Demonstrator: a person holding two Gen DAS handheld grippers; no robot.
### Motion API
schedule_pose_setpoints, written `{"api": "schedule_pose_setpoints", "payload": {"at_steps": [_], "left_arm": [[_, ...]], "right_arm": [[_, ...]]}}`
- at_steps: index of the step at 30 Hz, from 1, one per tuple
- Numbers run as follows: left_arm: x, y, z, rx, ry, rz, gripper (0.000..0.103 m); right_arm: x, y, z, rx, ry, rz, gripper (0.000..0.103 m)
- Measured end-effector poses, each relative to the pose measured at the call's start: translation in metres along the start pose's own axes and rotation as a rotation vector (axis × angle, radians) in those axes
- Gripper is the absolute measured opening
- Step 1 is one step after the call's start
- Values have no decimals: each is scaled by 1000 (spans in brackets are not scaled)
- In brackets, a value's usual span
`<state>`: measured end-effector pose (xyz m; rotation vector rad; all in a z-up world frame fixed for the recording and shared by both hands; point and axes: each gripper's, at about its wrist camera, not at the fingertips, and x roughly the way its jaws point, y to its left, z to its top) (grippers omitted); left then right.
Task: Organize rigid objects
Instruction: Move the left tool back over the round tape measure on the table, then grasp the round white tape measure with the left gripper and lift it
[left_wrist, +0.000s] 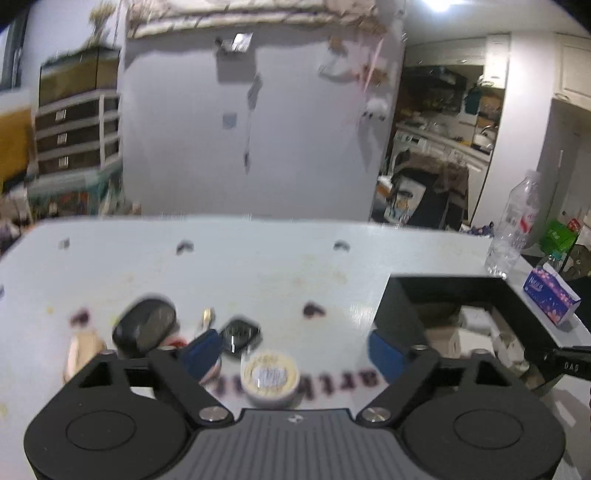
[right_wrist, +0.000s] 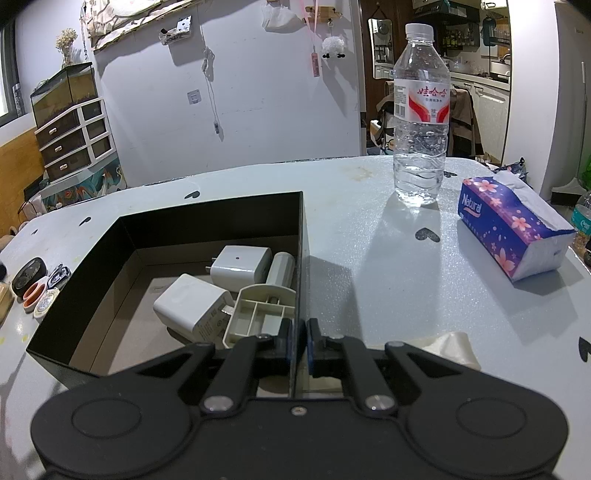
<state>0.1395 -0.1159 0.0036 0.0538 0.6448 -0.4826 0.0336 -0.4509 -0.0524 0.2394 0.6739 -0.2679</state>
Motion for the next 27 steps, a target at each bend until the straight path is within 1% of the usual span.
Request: {"api": "schedule_pose_setpoints", "payload": {"at_steps": [1,3,5,7,11,14,17,19,21,27], "left_arm": [[4,1,-4,-6,20,-4,79],[10,1,-12,-5,50,-9,72],[20,0,-18,-5,77,-15,70],[30,-2,-23,3,101,-6,70],[52,-4,-29,24,129,50,69],[67,-1,-29,28,135,89,69],[77,-1,-28,25,136,108,65],[81,-2,-27,33,128,120,61],[82,-2,-26,34,121,132,53],[82,-3,-25,31,119,132,53]], "right_arm": [[0,0,0,0,0,0,8],[0,0,0,0,0,0,8],[0,0,0,0,0,0,8],[0,0,0,0,0,0,8],[0,0,0,0,0,0,8],[0,0,0,-1,0,0,8],[0,0,0,0,0,0,8],[0,0,0,0,0,0,8],[0,0,0,0,0,0,8],[0,0,0,0,0,0,8]]}}
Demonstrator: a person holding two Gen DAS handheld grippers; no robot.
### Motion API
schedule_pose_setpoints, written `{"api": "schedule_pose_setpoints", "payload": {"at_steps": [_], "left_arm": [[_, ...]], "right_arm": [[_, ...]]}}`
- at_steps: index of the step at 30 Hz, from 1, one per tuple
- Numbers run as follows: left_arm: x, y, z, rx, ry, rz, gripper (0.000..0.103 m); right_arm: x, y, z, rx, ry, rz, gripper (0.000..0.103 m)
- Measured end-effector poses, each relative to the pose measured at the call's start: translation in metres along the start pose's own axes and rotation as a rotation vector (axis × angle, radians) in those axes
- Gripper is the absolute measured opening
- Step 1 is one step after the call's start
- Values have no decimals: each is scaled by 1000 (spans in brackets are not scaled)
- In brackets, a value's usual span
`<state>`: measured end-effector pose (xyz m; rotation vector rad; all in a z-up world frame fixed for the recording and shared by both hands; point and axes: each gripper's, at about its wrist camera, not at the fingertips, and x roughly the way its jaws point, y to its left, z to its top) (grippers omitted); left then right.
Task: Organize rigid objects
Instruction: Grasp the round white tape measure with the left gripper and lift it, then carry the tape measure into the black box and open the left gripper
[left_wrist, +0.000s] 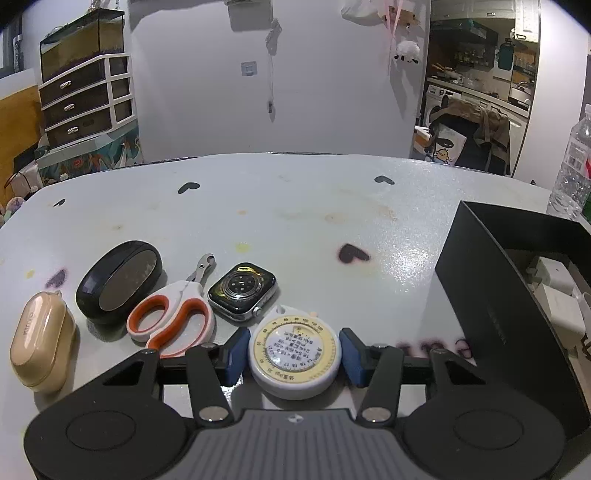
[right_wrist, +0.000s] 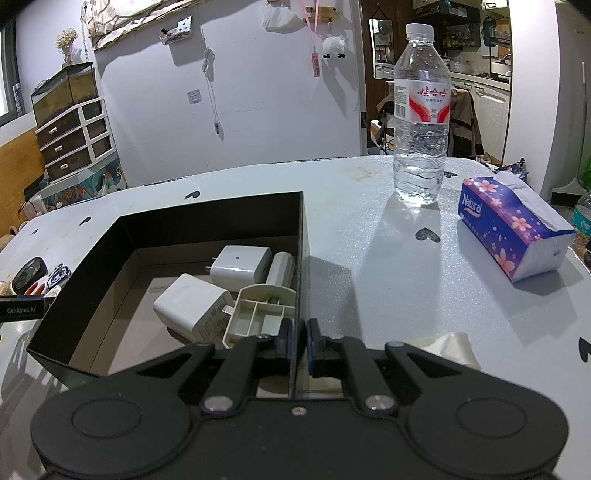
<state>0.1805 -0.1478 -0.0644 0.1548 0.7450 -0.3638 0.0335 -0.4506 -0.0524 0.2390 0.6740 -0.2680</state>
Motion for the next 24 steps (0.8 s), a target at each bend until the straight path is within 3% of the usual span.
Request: {"api": "schedule_pose_setpoints", "payload": {"at_steps": [8,24], "left_arm": [[-19,-4,-1,-4,-12,-35,53],[-82,-67,13,130,-162,-218,53]], "right_arm": [[0,0,0,0,0,0,8],[0,0,0,0,0,0,8]]}}
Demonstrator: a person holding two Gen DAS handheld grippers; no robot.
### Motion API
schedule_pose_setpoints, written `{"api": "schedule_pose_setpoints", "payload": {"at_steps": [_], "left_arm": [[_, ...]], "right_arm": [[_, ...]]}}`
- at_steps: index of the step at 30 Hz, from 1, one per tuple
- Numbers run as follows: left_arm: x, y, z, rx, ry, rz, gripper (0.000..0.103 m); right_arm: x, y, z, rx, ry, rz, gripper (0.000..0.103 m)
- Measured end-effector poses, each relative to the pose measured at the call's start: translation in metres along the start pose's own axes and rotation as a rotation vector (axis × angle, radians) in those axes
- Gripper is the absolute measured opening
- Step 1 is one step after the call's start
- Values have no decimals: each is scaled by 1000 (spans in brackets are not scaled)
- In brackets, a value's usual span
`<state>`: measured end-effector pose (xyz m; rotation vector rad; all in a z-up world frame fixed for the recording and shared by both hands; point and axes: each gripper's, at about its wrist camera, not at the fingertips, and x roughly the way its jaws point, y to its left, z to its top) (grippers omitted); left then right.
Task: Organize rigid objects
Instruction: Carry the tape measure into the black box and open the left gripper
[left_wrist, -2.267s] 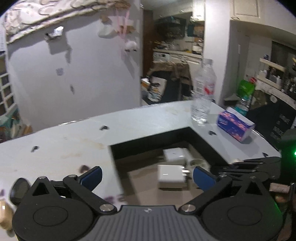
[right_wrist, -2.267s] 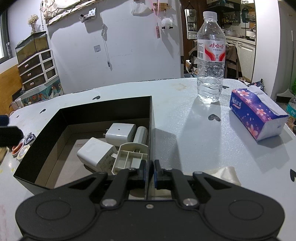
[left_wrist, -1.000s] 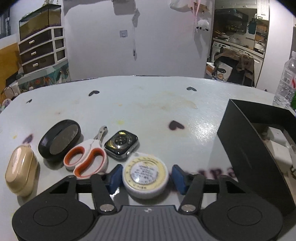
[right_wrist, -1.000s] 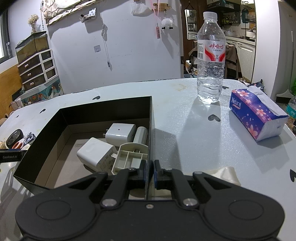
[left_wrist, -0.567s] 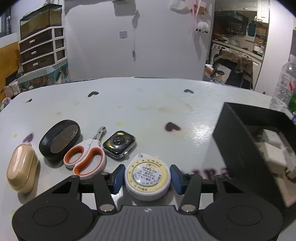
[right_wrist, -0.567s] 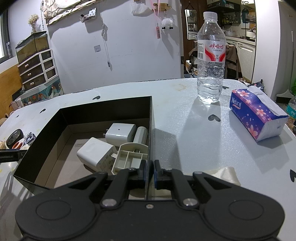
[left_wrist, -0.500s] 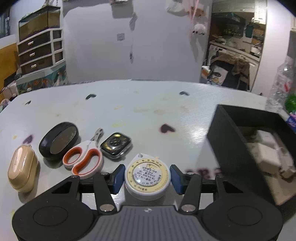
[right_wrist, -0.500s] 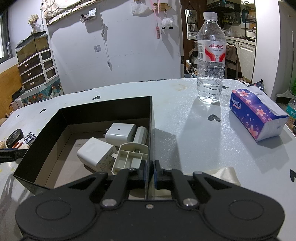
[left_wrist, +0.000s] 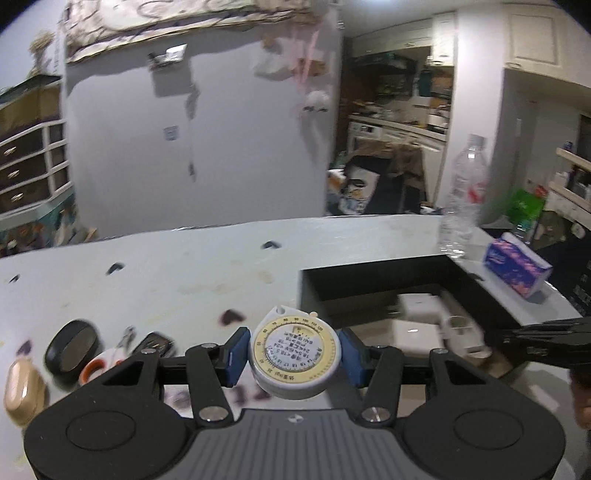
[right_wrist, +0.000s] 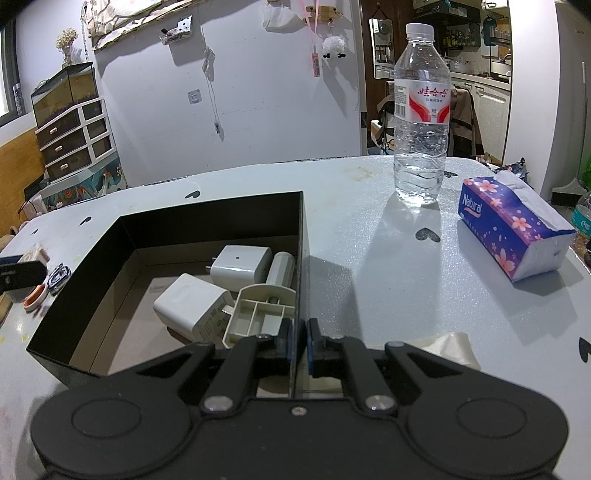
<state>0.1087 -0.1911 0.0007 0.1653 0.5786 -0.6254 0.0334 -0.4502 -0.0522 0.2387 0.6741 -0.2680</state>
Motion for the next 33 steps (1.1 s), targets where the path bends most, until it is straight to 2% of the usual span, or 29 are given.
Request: {"api": "schedule_pose_setpoints", "payload": {"at_steps": [7,13,21,31,32,33], "left_arm": [[11,-40,3,95,29,-133,53],[35,-63,-2,146,134,-236,53],[62,-74,0,107,256,-320,53],[72,-86,5,96,282,-398,54],[73,-85,5,84,285,-408,58],[74,-83,5,71,284,-410,68]], "right_arm": [[0,0,0,0,0,0,8],[0,0,0,0,0,0,8],[0,0,0,0,0,0,8],[0,0,0,0,0,0,8],[0,0,0,0,0,0,8],[0,0,0,0,0,0,8]]}}
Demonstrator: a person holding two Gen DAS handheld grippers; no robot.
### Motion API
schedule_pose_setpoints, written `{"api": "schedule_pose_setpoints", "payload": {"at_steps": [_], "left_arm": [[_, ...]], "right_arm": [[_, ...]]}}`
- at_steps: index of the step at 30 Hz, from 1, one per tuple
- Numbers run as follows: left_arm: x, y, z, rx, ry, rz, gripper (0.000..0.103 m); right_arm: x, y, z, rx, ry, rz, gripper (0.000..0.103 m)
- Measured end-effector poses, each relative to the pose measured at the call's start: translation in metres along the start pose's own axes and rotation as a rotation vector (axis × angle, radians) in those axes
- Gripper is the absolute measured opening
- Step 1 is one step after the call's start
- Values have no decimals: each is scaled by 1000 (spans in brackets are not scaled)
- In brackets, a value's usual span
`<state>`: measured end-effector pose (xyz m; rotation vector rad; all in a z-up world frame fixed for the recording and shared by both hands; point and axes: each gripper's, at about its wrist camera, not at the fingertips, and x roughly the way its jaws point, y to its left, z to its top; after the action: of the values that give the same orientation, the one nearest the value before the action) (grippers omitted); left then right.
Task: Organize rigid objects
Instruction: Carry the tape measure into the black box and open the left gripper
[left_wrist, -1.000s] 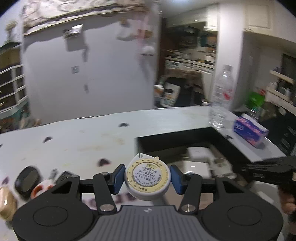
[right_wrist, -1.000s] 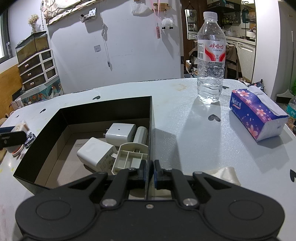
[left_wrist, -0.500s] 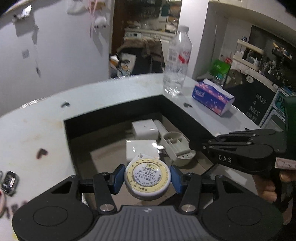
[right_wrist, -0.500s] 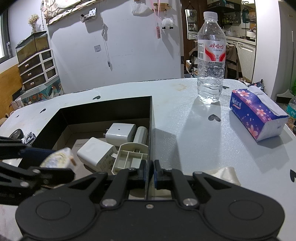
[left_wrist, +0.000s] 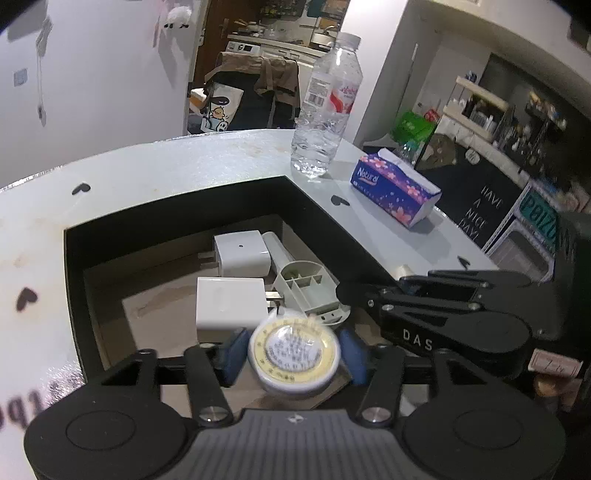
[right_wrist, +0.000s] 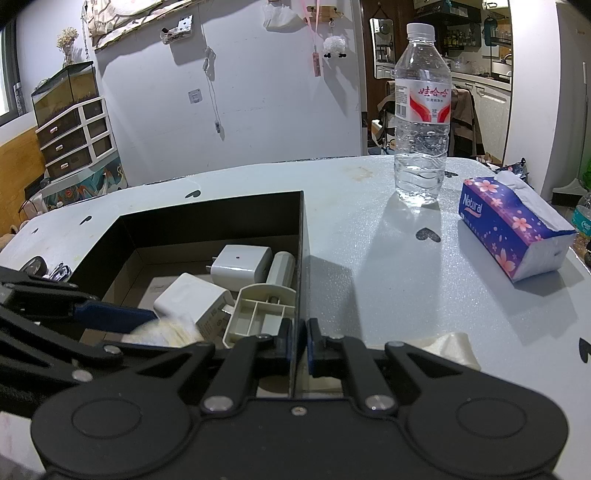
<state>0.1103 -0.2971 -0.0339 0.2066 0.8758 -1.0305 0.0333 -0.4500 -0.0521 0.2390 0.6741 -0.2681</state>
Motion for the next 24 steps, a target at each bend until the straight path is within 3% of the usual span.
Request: {"api": "schedule_pose_setpoints", "payload": {"at_steps": [2,24], "left_arm": [[-1,2,0,-10,-4,1,72],[-30,1,2,-4,-29,14,72]], "right_arm": [[0,0,0,0,-1,0,8],[0,0,0,0,0,0,8]]}}
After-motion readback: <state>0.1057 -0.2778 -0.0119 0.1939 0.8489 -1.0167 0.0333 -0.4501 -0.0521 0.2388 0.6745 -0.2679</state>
